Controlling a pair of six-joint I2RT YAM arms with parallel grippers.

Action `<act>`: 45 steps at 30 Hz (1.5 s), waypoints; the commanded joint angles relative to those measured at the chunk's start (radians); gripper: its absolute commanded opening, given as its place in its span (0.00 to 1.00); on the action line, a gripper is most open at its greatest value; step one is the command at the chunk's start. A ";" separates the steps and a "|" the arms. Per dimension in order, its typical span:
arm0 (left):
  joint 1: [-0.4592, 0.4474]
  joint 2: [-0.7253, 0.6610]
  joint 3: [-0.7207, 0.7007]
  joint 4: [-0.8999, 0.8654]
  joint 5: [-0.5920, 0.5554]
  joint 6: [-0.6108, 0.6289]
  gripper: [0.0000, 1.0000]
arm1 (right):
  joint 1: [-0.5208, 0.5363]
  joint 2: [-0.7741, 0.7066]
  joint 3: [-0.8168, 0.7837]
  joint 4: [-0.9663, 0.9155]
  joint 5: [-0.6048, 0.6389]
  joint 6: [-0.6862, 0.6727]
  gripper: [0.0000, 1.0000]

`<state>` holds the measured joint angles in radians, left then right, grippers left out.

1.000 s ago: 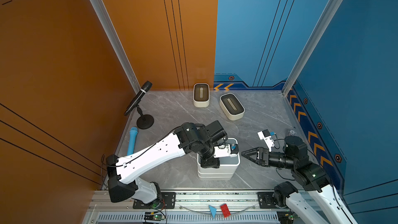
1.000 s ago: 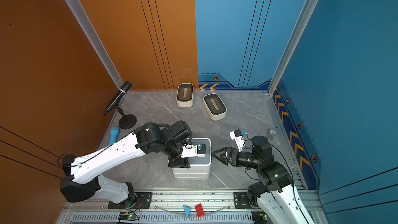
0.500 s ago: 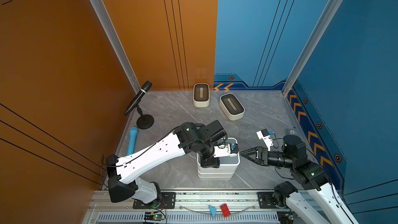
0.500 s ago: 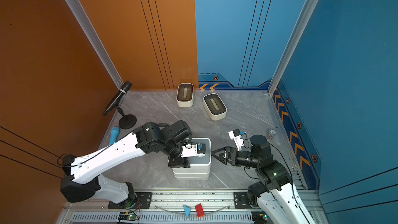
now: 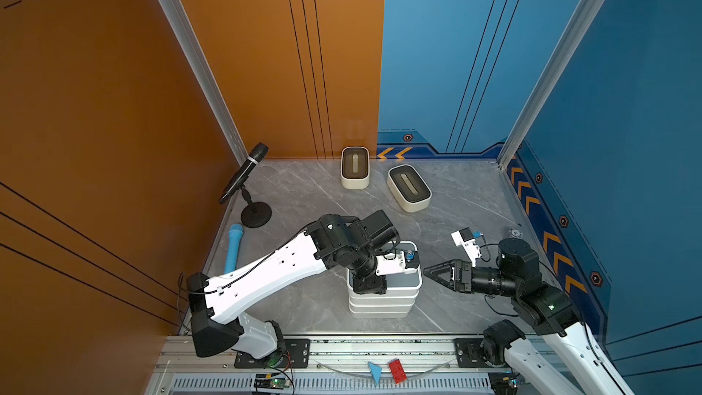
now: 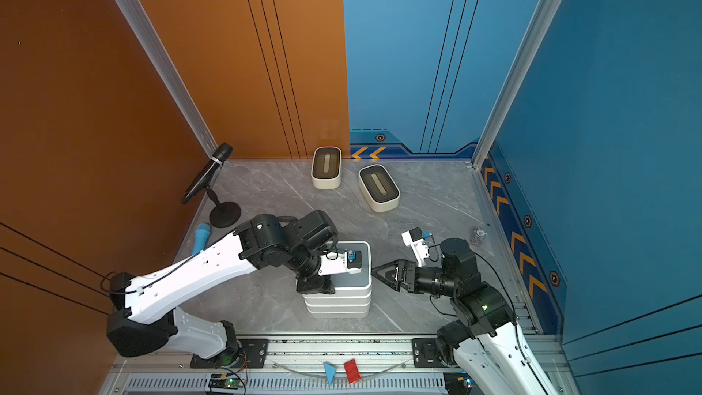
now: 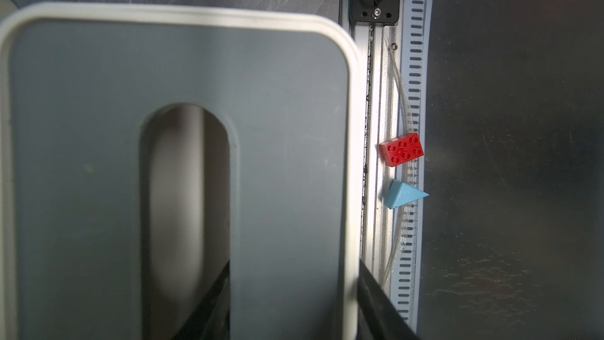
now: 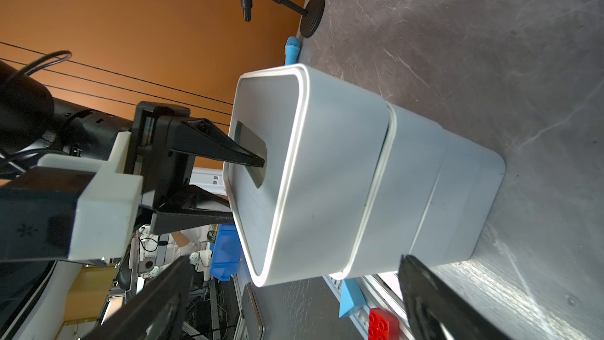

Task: Stack the tissue boxes
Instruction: Place the tissue box at the tissue box.

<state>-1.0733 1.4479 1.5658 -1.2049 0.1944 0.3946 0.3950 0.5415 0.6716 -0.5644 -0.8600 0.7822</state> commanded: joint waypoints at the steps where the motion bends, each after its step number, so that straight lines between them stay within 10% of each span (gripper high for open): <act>1: 0.009 -0.010 0.017 -0.005 0.035 -0.005 0.47 | 0.007 0.008 -0.013 0.023 0.018 -0.009 1.00; 45: 0.023 0.005 0.015 -0.002 0.056 0.023 0.47 | 0.028 0.014 -0.023 0.034 0.033 -0.009 1.00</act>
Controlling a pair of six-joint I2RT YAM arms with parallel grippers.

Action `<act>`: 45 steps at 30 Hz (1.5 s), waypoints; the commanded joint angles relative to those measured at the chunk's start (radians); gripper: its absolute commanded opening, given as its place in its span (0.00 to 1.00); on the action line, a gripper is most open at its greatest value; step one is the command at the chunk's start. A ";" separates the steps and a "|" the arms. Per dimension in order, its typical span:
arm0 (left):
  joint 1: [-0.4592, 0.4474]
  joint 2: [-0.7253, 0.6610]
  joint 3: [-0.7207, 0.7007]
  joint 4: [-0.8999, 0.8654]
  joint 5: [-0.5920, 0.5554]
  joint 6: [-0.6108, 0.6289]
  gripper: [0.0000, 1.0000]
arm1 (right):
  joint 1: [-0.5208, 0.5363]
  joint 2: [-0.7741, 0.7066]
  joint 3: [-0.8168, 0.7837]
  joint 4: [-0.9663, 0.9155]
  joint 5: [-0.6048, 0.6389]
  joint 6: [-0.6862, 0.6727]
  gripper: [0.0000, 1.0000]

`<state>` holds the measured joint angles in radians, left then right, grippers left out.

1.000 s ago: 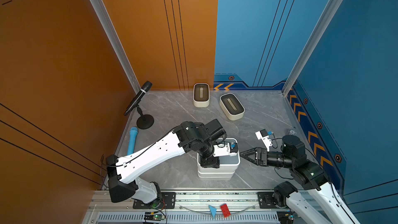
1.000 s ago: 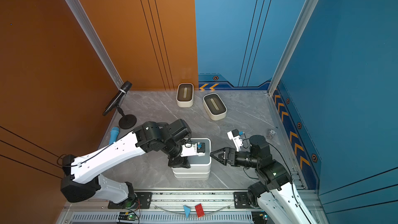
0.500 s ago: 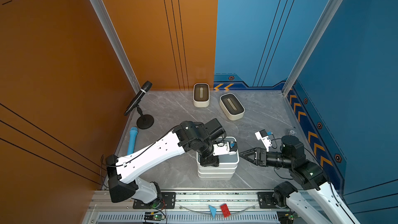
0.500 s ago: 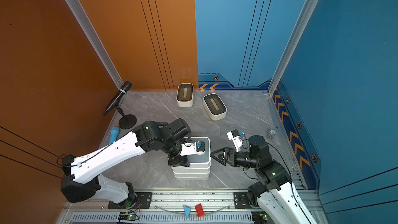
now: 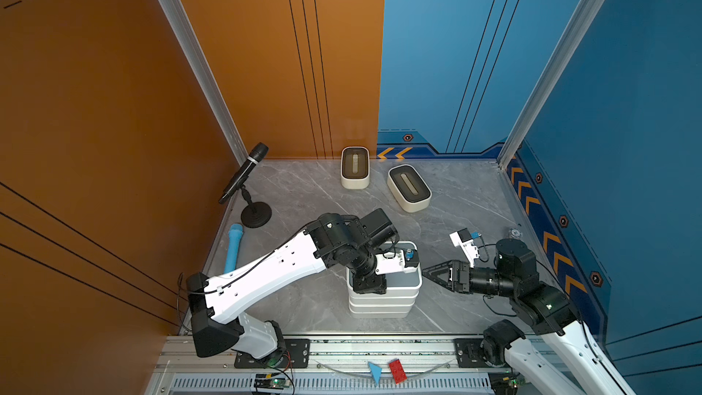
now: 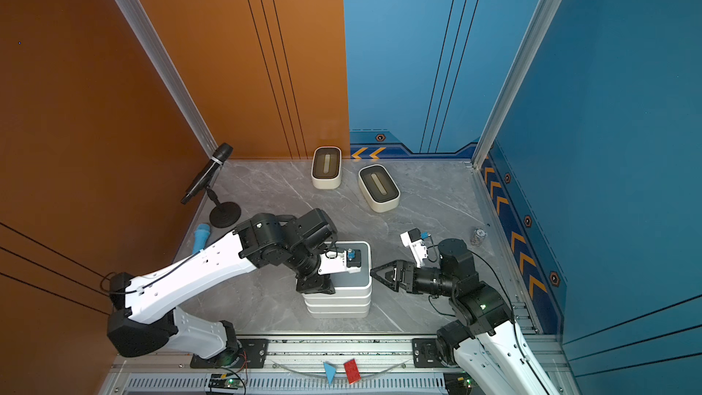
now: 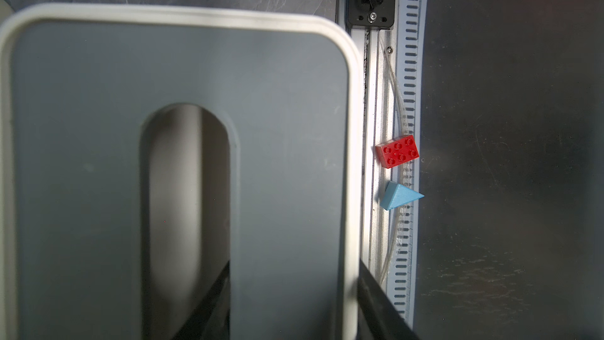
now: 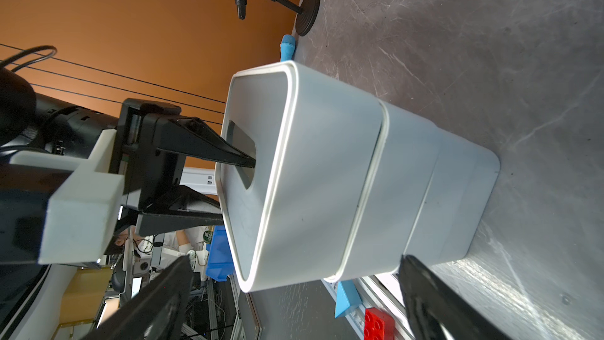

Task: Stack the tissue boxes
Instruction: Place the tissue box at the tissue box.

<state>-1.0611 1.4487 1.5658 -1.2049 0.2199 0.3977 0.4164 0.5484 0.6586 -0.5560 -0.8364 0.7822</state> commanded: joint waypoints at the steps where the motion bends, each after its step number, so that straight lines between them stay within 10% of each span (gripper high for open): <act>1: 0.010 0.004 0.016 -0.003 0.030 0.018 0.47 | 0.007 0.007 -0.011 0.027 0.009 -0.009 1.00; 45: 0.016 -0.024 0.033 -0.002 0.029 0.033 0.63 | 0.018 0.050 0.027 0.022 0.013 -0.032 1.00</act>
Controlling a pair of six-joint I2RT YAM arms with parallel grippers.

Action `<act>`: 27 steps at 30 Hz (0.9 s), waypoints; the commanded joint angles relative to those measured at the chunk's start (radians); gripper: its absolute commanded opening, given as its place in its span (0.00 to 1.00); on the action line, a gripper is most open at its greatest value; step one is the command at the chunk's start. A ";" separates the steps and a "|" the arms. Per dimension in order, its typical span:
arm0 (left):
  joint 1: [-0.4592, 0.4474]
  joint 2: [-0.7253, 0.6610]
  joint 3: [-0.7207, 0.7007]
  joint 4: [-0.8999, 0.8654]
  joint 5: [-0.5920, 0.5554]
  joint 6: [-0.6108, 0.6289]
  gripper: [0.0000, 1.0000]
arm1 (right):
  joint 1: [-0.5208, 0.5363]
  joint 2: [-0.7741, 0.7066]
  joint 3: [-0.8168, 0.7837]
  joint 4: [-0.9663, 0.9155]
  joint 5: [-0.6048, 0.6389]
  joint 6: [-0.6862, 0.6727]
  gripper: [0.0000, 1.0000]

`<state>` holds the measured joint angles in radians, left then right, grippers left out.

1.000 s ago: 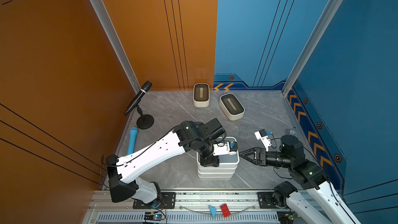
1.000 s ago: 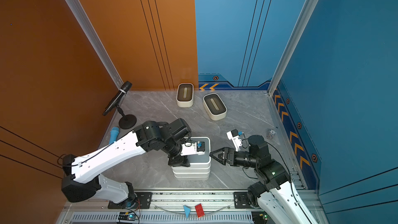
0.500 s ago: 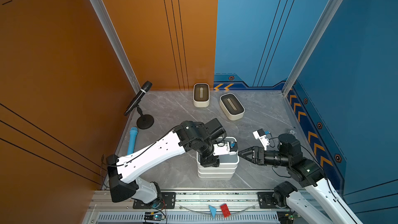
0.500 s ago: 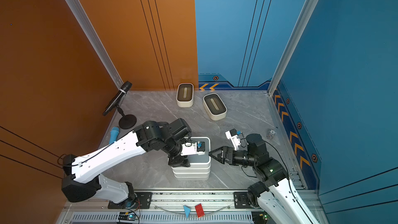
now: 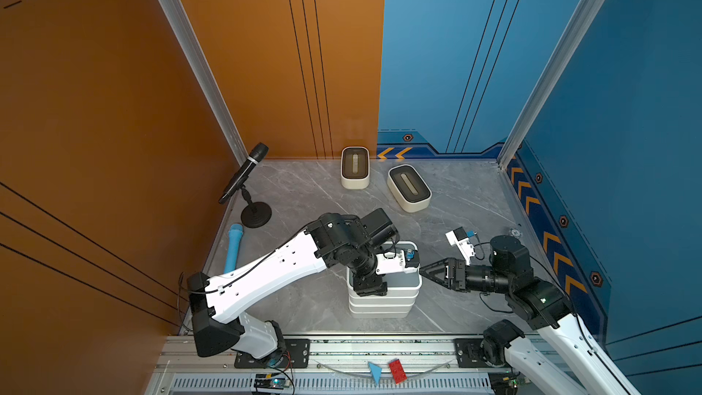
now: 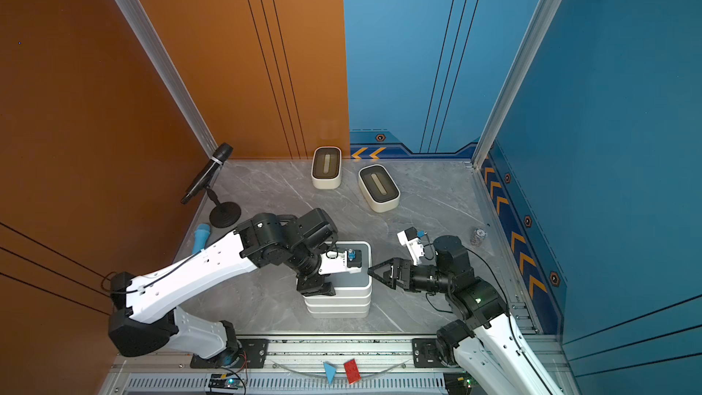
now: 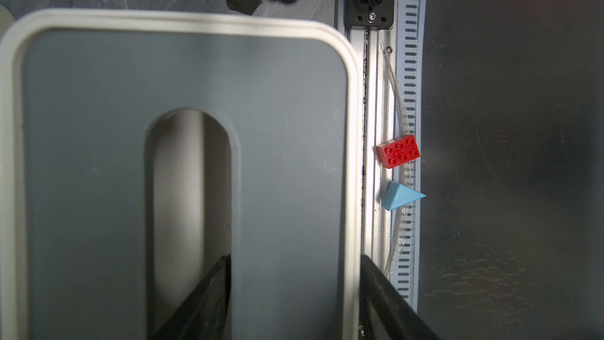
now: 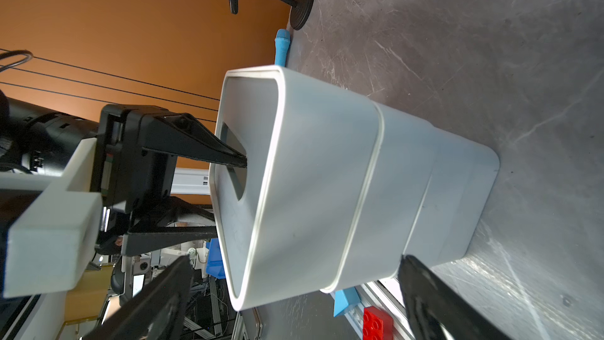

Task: Stack the tissue boxes
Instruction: Place the tissue box at the tissue box.

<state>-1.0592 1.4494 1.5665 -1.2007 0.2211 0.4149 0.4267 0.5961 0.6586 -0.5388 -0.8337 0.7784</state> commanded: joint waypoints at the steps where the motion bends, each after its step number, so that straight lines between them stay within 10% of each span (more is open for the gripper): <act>1: 0.015 -0.025 0.033 -0.007 0.028 0.016 0.63 | 0.007 0.002 0.025 0.002 0.013 -0.029 1.00; 27: 0.063 -0.139 0.173 0.013 0.076 0.041 0.69 | -0.118 0.094 0.240 -0.072 0.114 -0.112 1.00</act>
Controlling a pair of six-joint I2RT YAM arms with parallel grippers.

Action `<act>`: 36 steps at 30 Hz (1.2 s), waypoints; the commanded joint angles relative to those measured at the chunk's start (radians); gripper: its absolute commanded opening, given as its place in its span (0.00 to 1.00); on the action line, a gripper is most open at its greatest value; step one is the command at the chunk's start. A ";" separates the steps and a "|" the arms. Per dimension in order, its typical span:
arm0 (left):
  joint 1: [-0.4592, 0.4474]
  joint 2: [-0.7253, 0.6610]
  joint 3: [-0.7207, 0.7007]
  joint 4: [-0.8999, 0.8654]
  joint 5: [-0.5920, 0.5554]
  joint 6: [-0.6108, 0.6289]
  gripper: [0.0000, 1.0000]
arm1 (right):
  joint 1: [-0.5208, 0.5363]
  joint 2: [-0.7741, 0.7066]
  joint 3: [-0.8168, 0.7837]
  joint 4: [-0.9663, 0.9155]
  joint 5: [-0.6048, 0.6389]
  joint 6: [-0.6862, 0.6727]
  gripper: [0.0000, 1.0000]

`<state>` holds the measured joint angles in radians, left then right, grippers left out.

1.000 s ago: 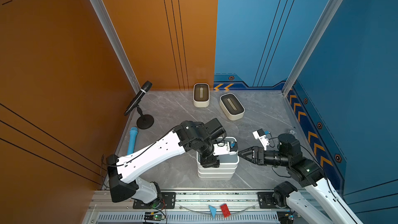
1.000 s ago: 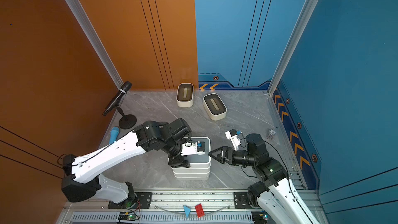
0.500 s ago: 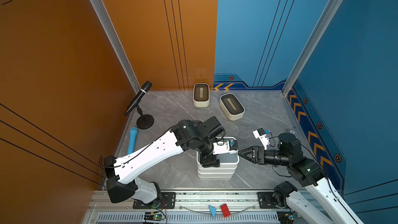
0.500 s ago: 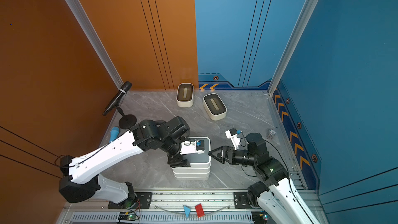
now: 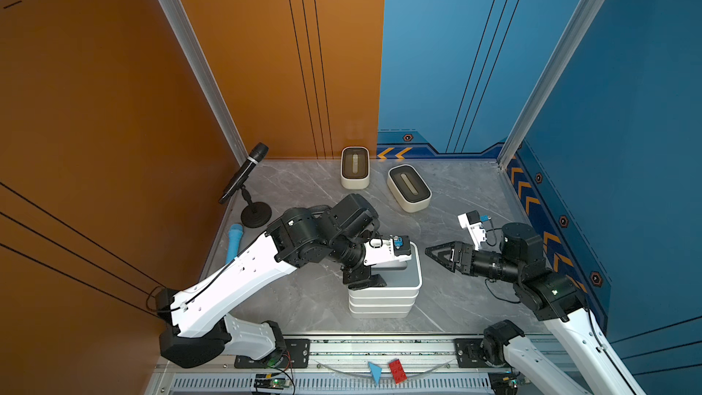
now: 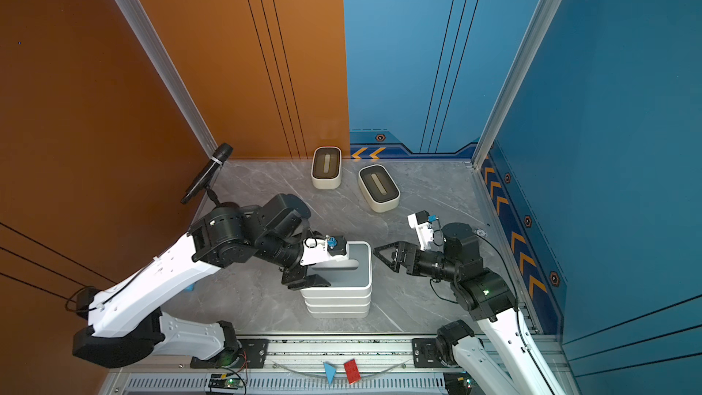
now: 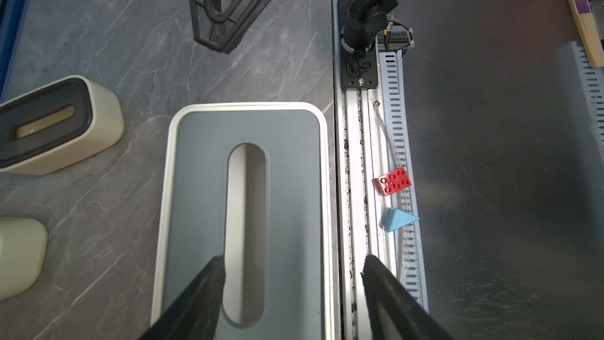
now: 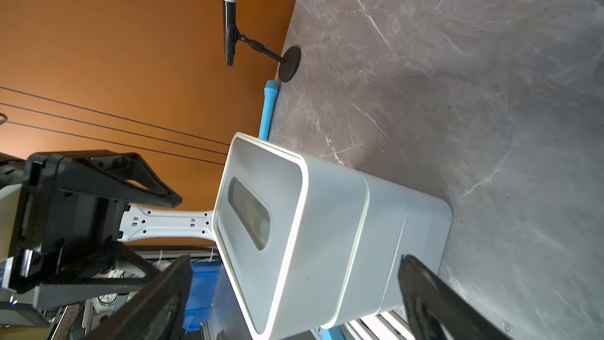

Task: Stack the tissue boxes
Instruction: Place the tissue box at the tissue box, then pick up the tissue box from the center of the board.

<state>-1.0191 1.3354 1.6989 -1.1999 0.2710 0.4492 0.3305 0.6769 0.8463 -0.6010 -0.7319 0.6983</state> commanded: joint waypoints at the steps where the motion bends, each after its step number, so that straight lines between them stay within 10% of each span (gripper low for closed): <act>1: 0.032 -0.031 0.048 0.031 0.010 -0.010 0.69 | -0.033 0.028 0.068 -0.010 0.013 -0.040 1.00; 13: 0.485 -0.083 -0.092 0.468 0.215 -0.342 1.00 | -0.106 0.421 0.377 -0.170 0.303 -0.224 1.00; 21: 0.751 0.085 -0.257 0.863 0.411 -0.740 0.98 | -0.067 0.786 0.575 -0.122 0.586 -0.402 1.00; 36: 0.807 0.458 -0.262 0.886 0.453 -0.848 0.98 | 0.012 1.488 1.051 0.008 0.741 -0.732 0.85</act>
<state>-0.2104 1.8202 1.4311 -0.3397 0.6937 -0.3901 0.3294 2.1281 1.8450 -0.6086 -0.0456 0.0441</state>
